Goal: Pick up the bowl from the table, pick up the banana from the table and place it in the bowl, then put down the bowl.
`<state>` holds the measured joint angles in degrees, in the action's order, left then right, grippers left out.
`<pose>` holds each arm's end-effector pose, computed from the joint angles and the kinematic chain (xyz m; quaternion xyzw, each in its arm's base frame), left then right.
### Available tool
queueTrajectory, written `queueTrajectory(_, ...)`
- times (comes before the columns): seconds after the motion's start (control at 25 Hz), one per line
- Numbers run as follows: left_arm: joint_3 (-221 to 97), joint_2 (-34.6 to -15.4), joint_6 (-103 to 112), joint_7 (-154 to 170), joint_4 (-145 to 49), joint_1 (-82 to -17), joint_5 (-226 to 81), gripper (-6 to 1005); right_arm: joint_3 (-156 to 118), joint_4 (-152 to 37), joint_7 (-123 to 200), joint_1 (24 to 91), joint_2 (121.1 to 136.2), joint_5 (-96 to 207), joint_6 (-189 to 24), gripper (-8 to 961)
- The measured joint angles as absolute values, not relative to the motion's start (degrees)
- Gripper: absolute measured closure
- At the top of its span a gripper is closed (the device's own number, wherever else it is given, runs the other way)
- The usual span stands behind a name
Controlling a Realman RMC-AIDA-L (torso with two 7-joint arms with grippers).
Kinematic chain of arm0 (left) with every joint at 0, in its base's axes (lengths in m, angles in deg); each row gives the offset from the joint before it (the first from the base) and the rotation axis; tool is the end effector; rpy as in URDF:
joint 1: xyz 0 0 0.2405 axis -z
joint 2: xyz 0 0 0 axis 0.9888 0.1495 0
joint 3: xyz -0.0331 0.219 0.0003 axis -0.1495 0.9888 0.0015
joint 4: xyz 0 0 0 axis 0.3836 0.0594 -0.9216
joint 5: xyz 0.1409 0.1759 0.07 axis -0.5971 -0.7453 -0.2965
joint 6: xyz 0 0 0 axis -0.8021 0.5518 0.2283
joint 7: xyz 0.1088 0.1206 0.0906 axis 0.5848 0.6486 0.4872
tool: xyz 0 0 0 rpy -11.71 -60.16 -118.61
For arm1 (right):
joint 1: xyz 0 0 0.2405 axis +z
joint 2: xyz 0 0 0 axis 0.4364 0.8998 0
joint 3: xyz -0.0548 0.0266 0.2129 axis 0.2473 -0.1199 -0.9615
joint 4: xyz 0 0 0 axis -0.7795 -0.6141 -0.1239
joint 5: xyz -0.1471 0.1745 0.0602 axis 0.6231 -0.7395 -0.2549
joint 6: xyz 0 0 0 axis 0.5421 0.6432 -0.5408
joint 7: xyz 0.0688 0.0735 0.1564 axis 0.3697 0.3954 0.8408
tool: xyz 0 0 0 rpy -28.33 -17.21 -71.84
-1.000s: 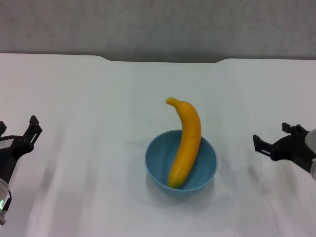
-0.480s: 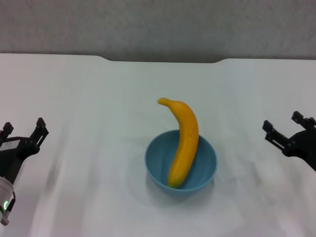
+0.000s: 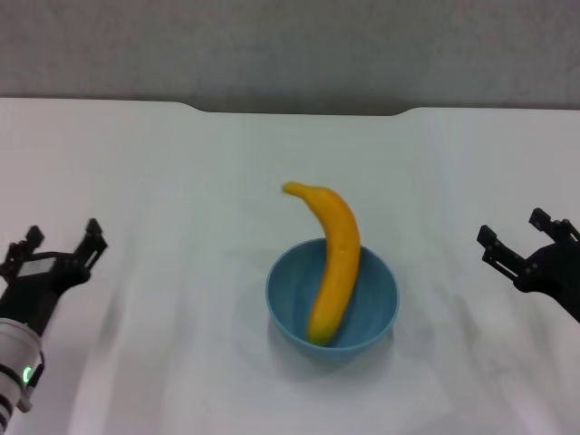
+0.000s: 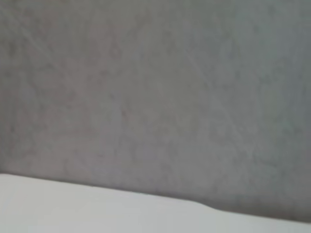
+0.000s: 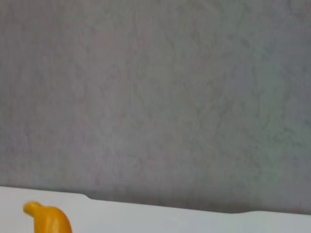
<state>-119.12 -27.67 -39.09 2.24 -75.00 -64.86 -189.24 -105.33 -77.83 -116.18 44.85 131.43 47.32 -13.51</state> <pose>-0.3298 0.3622 -0.0388 -0.6560 -0.3612 -0.2849 0.5983 0.3109 0.3624 -0.0289 -0.7833 0.2460 0.3005 0.4854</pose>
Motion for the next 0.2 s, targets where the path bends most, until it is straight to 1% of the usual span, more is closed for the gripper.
queueTrajectory(0.2,-118.17,-27.68,-38.87,2.30,-75.09,-64.30,-189.47,117,-104.64,-76.61,-114.80,44.84,131.58,45.48,-13.26,48)
